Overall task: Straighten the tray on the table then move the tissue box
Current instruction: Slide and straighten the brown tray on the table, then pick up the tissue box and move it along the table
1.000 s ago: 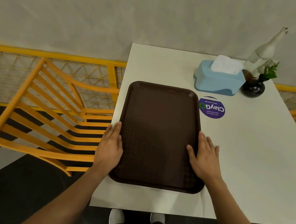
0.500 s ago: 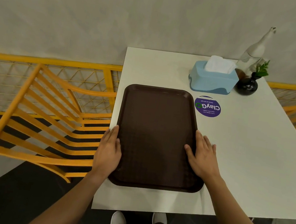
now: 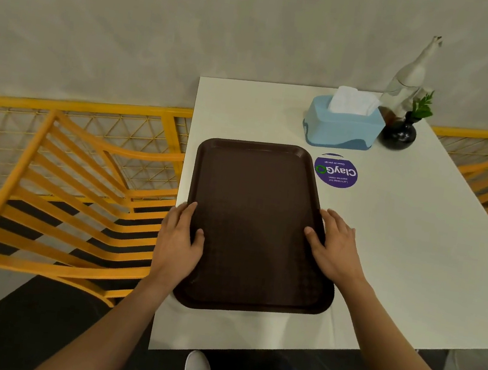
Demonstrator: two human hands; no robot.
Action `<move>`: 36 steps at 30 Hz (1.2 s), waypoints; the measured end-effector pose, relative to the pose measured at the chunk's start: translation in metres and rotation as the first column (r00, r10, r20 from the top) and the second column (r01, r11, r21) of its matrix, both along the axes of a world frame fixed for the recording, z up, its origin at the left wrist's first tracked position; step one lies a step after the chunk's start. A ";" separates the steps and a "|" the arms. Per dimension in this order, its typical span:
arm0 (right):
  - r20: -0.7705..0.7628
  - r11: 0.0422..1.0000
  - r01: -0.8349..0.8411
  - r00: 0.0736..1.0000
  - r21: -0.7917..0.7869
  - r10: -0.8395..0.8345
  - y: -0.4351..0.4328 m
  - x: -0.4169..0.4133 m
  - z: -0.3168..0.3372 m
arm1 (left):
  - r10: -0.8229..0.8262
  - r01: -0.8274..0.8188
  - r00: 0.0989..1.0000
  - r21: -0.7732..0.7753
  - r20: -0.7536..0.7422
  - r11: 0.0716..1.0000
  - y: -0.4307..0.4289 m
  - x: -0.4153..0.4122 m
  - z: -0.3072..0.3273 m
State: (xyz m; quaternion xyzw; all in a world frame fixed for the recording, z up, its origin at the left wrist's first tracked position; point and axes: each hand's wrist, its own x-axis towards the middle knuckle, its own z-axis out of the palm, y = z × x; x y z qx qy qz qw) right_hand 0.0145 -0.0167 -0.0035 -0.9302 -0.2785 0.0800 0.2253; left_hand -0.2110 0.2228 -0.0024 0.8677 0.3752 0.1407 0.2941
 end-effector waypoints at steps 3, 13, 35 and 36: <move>-0.010 0.997 0.033 0.999 0.069 -0.033 0.001 0.010 0.009 | -0.053 0.052 0.998 0.057 0.016 0.997 0.001 0.022 0.008; 0.046 0.975 0.050 0.997 0.217 -0.062 0.010 0.126 0.032 | -0.178 0.168 0.979 0.106 0.100 0.980 -0.011 0.170 0.042; -0.133 0.814 0.059 0.991 0.578 0.022 0.047 0.320 0.003 | -0.040 0.128 0.951 -0.268 0.308 0.955 -0.021 0.419 0.022; -0.143 0.813 0.063 0.989 0.579 0.025 0.048 0.321 0.001 | -0.031 0.129 0.943 -0.279 0.331 0.952 -0.021 0.421 0.022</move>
